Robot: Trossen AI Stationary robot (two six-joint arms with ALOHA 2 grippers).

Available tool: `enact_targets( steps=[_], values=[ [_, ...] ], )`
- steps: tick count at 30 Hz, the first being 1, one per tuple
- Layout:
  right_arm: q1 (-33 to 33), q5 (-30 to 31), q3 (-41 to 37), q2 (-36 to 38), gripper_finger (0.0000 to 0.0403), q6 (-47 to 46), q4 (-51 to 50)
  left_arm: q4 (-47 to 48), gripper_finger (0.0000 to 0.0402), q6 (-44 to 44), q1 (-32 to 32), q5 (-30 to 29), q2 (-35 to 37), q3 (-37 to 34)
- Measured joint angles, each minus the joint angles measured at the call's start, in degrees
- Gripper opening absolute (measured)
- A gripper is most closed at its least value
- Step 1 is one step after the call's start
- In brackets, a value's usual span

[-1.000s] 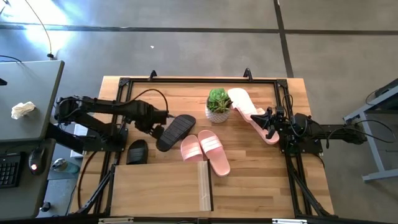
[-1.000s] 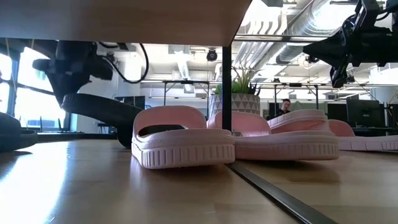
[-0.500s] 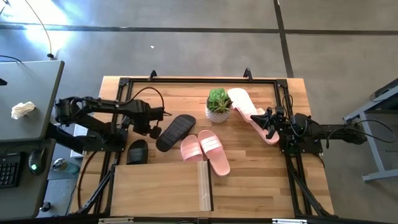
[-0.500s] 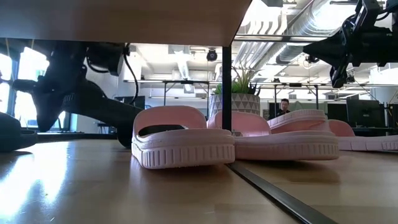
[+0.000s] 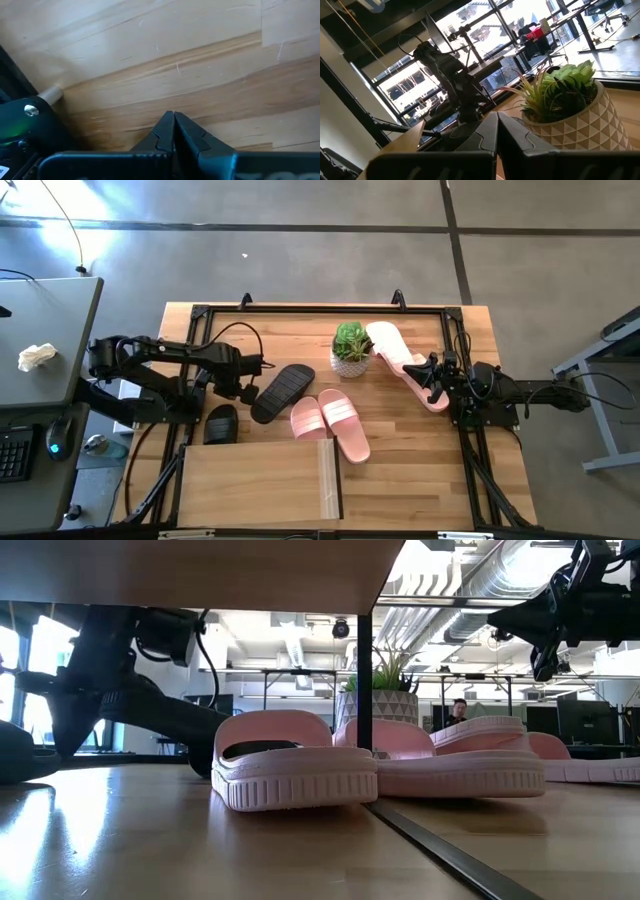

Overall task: Pick and place slides into the shelf
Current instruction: Put the black slide under the shelf

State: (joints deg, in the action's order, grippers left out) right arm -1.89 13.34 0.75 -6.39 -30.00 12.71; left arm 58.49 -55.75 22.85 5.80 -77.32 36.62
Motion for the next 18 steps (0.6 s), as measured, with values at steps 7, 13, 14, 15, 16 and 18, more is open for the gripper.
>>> enact_targets(
  steps=[7,13,14,15,16,18],
  values=[
    [0.0,0.0,0.0,-0.01,0.0001,0.35,0.0,-0.41,0.0,-0.02,0.0,-0.02,-0.02,0.0],
    [0.0,0.0,0.0,-0.02,0.0001,0.42,0.0,-1.99,0.0,-0.46,0.0,1.08,-0.03,-1.25],
    [0.0,0.0,0.0,0.0,0.0001,0.42,0.0,-2.66,0.0,-0.86,0.0,1.54,-0.04,-1.95],
    [0.0,0.0,0.0,-0.02,0.0001,0.42,0.0,-3.35,0.0,-1.31,0.0,2.06,-0.04,-2.77],
    [0.0,0.0,0.0,-0.02,0.0001,0.42,0.0,-4.19,0.0,-1.6,-0.01,2.61,-0.04,-3.52],
    [0.0,0.0,0.0,0.0,0.0001,0.42,0.0,-5.68,0.0,-2.23,-0.53,3.82,-0.04,-4.77]
  ],
)
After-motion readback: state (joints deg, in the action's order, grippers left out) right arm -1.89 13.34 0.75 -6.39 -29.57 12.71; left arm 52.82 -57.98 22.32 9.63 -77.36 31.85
